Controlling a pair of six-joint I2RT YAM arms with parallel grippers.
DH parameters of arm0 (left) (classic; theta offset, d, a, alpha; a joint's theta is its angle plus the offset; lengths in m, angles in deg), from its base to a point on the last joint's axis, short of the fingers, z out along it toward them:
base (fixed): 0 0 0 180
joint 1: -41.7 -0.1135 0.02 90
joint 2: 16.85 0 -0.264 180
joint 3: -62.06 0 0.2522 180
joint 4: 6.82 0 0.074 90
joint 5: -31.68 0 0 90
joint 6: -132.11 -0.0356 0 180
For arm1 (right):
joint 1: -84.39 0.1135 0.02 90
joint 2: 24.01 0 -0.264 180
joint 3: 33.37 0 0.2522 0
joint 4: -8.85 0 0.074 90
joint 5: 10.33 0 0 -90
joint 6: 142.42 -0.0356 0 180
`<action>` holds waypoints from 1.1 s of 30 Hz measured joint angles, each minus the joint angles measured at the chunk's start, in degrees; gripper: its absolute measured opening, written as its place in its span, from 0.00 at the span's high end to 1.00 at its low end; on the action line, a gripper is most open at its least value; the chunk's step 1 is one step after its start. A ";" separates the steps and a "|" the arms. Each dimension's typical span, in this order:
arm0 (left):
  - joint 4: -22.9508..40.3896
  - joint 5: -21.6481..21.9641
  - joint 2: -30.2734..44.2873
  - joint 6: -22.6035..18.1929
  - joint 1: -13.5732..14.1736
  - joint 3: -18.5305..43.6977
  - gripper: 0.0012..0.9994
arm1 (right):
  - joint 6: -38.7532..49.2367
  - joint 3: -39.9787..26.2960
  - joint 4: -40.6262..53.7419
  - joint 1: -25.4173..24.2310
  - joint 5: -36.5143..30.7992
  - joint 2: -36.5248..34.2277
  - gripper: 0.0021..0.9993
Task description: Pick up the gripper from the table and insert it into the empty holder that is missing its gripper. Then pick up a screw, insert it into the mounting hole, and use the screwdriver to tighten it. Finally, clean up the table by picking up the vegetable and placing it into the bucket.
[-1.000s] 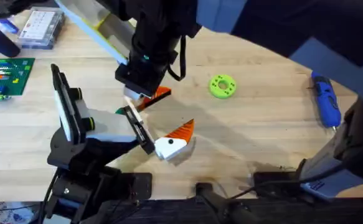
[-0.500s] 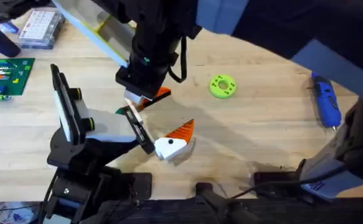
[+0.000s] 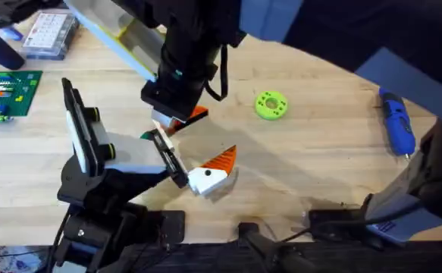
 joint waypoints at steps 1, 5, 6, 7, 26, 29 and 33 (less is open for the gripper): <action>0.00 0.01 0.00 0.01 0.00 0.00 0.01 | 0.00 0.00 -0.08 0.00 0.00 0.00 0.99; 0.00 0.17 0.00 -0.06 0.00 0.00 0.01 | 0.00 0.02 -0.36 0.00 -0.05 0.00 0.99; -0.02 0.17 0.00 -0.11 0.00 0.00 0.01 | 0.00 0.02 -0.45 0.01 -0.19 0.00 0.99; 0.00 0.18 0.00 -0.17 0.00 0.00 0.01 | 0.00 0.02 -0.54 0.09 -0.40 0.00 0.99; -0.02 0.39 0.00 -0.20 0.00 0.00 0.01 | -0.01 0.02 -1.09 0.59 -2.22 0.00 0.98; -0.02 0.42 0.00 -0.18 -0.02 0.00 0.01 | -0.02 0.02 -1.19 0.63 -2.19 0.00 0.92; 0.00 0.60 0.00 -0.13 -0.02 0.00 0.01 | -0.01 0.02 -1.21 0.79 -2.09 0.00 0.84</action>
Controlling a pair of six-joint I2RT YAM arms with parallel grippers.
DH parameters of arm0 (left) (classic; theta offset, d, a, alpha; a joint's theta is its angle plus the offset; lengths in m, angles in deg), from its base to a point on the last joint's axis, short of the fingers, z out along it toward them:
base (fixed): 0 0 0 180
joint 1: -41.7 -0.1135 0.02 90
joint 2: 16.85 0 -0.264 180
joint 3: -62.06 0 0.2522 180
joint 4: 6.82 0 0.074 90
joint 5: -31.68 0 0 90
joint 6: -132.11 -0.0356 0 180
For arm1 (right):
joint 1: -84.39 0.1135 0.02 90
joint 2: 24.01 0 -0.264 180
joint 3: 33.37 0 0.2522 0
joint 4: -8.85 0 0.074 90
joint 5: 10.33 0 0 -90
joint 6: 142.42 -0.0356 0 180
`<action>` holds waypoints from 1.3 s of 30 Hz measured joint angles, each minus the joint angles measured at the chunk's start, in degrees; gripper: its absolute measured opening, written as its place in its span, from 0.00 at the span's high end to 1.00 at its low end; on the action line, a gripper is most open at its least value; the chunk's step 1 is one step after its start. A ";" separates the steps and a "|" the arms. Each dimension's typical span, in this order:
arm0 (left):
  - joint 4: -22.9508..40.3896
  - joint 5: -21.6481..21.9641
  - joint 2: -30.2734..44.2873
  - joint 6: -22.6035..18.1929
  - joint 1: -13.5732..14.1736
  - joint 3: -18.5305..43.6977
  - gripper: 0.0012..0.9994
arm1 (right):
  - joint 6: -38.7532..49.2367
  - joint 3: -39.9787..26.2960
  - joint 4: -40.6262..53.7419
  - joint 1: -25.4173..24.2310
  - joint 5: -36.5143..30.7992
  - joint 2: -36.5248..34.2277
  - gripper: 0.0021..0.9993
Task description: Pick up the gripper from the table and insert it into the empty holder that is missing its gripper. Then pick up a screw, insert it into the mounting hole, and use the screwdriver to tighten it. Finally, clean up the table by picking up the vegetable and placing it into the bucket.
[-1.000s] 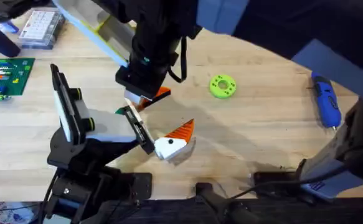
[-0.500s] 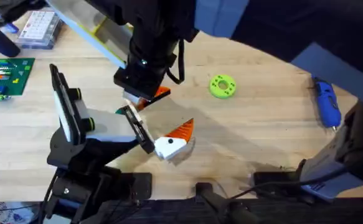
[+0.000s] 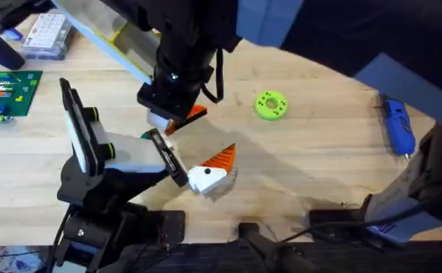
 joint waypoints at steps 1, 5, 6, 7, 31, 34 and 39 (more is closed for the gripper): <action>0.00 0.08 0.00 0.05 0.00 0.00 0.01 | -0.06 0.00 0.00 0.00 0.04 0.00 0.81; -0.02 0.15 0.00 0.16 -0.02 0.00 0.01 | -0.43 0.00 -0.24 -0.71 -1.38 0.00 0.42; -0.04 0.17 0.00 0.13 -0.04 0.00 0.01 | -0.57 0.00 -0.20 -1.19 -1.54 0.00 0.33; -0.04 0.23 0.00 0.15 -0.04 0.00 0.01 | -0.63 0.00 -0.20 -1.63 -2.00 0.00 0.18; -0.09 0.25 0.00 -0.33 -0.04 0.00 0.01 | -1.11 0.24 1.47 -10.10 -1.97 7.72 0.00; -0.09 0.25 0.00 -0.33 -0.04 0.00 0.01 | -1.28 0.24 2.12 -10.08 -1.95 7.72 0.00; -0.09 0.25 0.00 -0.33 -0.04 0.00 0.01 | -1.31 0.24 2.82 -10.08 -1.95 7.72 0.00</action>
